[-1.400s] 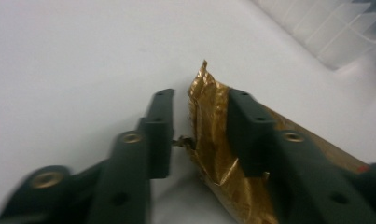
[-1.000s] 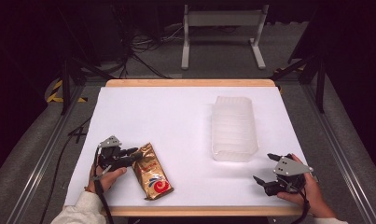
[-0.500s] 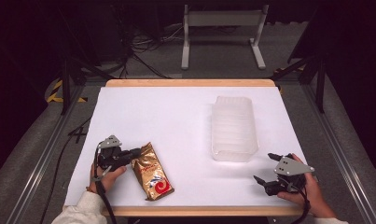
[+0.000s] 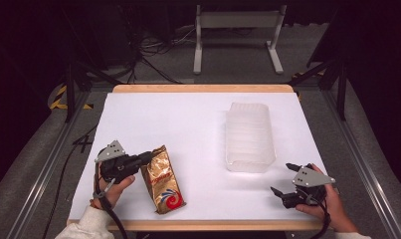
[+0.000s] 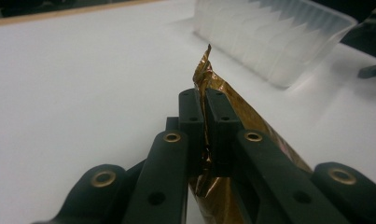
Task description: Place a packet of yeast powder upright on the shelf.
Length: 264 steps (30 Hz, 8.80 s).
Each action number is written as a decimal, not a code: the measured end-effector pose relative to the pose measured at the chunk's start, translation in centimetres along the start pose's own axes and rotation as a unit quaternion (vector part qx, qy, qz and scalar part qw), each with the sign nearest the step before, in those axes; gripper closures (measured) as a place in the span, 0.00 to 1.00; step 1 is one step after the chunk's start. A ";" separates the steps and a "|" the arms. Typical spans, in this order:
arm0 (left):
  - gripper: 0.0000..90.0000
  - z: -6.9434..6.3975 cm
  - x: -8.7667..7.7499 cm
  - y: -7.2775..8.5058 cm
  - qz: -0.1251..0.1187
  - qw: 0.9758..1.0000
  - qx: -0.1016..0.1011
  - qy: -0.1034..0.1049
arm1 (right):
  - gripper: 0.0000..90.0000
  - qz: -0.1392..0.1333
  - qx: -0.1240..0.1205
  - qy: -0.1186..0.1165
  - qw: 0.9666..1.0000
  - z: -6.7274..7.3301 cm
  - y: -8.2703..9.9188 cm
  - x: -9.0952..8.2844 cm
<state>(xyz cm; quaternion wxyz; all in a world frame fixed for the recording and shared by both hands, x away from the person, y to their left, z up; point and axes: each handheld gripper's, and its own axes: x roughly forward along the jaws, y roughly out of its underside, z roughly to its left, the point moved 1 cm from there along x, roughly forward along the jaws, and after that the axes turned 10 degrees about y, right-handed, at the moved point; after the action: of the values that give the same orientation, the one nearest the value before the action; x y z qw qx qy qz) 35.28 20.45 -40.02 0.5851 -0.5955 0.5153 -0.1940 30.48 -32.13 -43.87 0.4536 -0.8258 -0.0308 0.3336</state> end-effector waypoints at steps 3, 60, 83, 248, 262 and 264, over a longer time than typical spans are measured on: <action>0.96 -0.9 -0.4 -0.7 -0.019 1.000 0.014 -0.001 | 0.10 -0.001 0.000 0.001 1.000 0.0 0.0 0.0; 0.97 -5.0 3.7 -8.3 -0.087 0.990 0.091 0.063 | 0.10 -0.015 0.019 0.003 1.000 -0.4 0.0 -0.4; 0.97 -6.5 10.8 -16.3 -0.089 0.979 0.127 0.130 | 0.10 -0.029 0.020 -0.006 0.999 -0.5 0.0 -0.7; 0.23 -6.3 13.8 -11.0 0.061 0.971 0.230 0.013 | 0.10 -0.017 0.010 -0.016 1.000 -0.1 0.1 -0.2; 0.12 -5.3 10.9 -9.1 0.085 0.969 0.228 -0.038 | 0.10 -0.016 0.009 -0.015 1.000 0.0 0.1 -0.2; 0.10 -5.0 10.5 -8.6 0.085 0.971 0.221 -0.047 | 0.10 -0.016 0.010 -0.015 1.000 -0.1 0.1 -0.2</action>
<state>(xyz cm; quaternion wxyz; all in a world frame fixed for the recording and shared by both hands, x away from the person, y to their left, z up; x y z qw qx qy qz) 38.57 7.32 -34.96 0.7397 -0.4140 0.4807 -0.2243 30.32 -32.31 -43.82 0.4664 -0.8156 -0.0474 0.3390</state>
